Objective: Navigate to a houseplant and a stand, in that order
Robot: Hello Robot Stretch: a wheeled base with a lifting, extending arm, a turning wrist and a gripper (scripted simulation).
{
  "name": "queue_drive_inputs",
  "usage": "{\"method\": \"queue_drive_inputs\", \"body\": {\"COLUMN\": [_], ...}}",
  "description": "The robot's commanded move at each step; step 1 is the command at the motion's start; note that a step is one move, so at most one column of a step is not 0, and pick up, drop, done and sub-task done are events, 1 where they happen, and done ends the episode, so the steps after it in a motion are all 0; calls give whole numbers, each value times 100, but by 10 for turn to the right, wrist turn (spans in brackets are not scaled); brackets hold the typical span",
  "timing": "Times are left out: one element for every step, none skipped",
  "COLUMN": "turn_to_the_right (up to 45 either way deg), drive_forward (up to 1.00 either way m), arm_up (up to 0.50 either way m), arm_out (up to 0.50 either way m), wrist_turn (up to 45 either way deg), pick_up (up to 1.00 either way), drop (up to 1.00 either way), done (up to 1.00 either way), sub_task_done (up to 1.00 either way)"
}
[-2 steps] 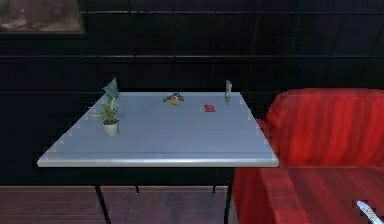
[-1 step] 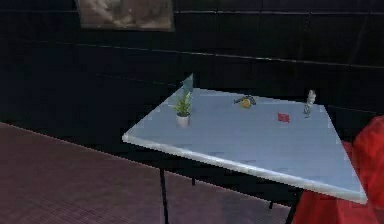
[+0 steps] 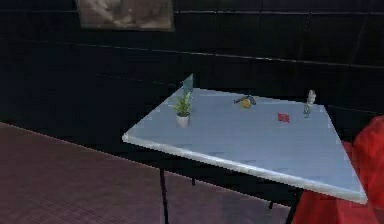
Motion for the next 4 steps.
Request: {"method": "queue_drive_inputs", "body": {"turn_to_the_right": [-450, -210, -30, 0], "drive_forward": [0, 0, 0, 100], "arm_up": [0, 0, 0, 0], "arm_out": [0, 0, 0, 0], "wrist_turn": [0, 0, 0, 0], "pick_up": [0, 0, 0, 0], "drop": [0, 0, 0, 0], "done": [0, 0, 0, 0], "sub_task_done": [0, 0, 0, 0]}}
